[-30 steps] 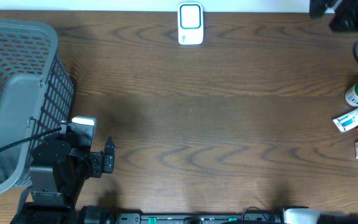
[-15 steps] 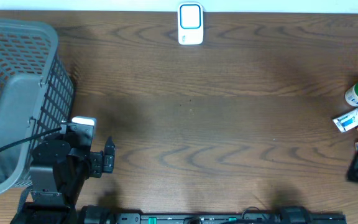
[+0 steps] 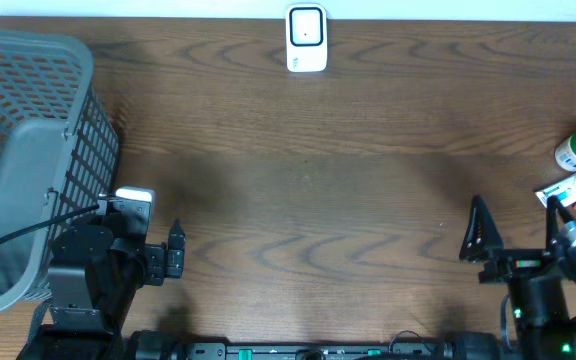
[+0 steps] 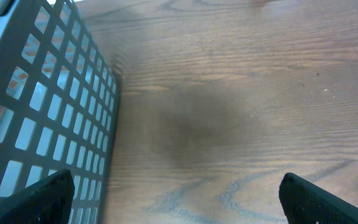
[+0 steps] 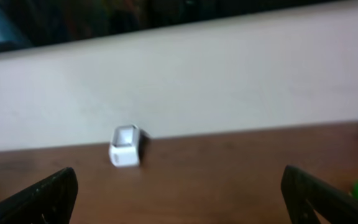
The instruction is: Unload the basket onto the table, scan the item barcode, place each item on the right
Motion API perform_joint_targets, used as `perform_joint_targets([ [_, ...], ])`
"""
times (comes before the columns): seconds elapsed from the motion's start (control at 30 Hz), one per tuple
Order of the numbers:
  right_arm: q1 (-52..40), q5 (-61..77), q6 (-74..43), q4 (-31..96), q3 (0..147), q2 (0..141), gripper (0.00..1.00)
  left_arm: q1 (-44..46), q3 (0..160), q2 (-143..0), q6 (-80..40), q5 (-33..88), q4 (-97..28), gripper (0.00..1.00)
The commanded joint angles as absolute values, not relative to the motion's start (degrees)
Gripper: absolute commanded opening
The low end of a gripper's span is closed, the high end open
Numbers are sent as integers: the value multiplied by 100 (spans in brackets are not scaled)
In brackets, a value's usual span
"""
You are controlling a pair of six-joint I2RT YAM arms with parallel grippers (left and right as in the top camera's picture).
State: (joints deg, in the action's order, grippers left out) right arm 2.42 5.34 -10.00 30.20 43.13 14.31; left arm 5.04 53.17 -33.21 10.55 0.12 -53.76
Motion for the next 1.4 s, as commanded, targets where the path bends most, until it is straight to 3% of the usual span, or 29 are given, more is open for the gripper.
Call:
perform_joint_targets([
  [0.0, 204, 596, -729, 3129, 4222, 1070, 99, 517, 5374, -3284, 1109, 45, -5378, 99],
  [0.3, -10, 631, -609, 3159, 4244, 419, 99, 587, 5098, -2644, 1109, 45, -5395, 99],
  [0.53, -10, 633, -613, 3199, 4303, 360, 99, 530, 3758, -1120, 1107, 45, -5395, 100],
  [0.8, -32, 633, -615, 3133, 4340, 366, 99, 489, 2637, -469, 1109, 45, -5400, 99],
  [1.37, -303, 622, -1424, 718, 4338, 1343, 99, 489, 2530, -360, 1109, 45, -5400, 99],
])
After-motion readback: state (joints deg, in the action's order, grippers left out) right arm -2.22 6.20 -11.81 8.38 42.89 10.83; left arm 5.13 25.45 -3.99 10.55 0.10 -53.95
